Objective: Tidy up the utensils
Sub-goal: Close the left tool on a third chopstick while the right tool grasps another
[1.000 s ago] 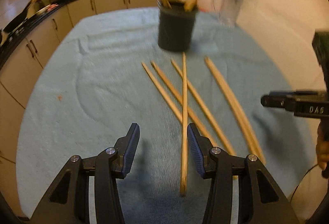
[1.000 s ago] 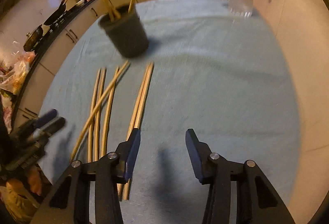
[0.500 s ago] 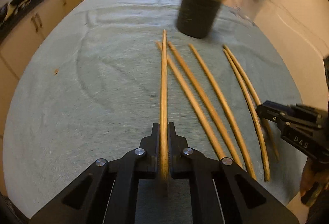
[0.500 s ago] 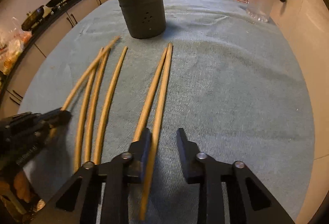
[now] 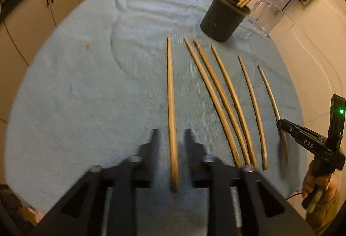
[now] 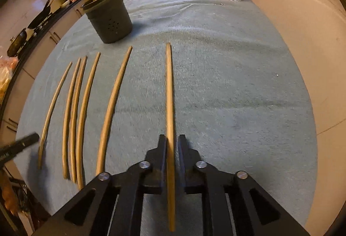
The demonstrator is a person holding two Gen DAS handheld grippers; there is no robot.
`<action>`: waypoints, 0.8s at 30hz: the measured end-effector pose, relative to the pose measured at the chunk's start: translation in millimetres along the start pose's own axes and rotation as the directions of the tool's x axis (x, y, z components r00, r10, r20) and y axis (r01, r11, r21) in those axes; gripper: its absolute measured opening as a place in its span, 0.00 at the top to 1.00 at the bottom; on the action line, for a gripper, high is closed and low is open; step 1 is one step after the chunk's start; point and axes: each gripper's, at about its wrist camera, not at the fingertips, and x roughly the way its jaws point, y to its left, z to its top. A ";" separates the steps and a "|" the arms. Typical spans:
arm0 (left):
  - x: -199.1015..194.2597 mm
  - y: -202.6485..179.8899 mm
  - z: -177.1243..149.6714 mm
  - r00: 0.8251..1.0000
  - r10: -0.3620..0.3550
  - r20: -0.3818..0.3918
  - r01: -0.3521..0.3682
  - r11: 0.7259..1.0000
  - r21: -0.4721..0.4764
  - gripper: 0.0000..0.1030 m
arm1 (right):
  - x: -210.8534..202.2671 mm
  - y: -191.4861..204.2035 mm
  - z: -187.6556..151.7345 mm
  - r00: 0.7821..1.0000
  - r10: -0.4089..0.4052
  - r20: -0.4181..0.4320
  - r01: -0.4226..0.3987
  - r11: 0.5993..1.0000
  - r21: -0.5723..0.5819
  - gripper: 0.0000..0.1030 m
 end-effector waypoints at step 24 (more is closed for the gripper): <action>105.2 -30.4 116.3 0.981 0.195 -0.002 -0.191 0.963 0.192 0.85 | 71.2 19.3 133.7 0.983 -0.147 -0.114 0.137 0.987 -0.088 0.92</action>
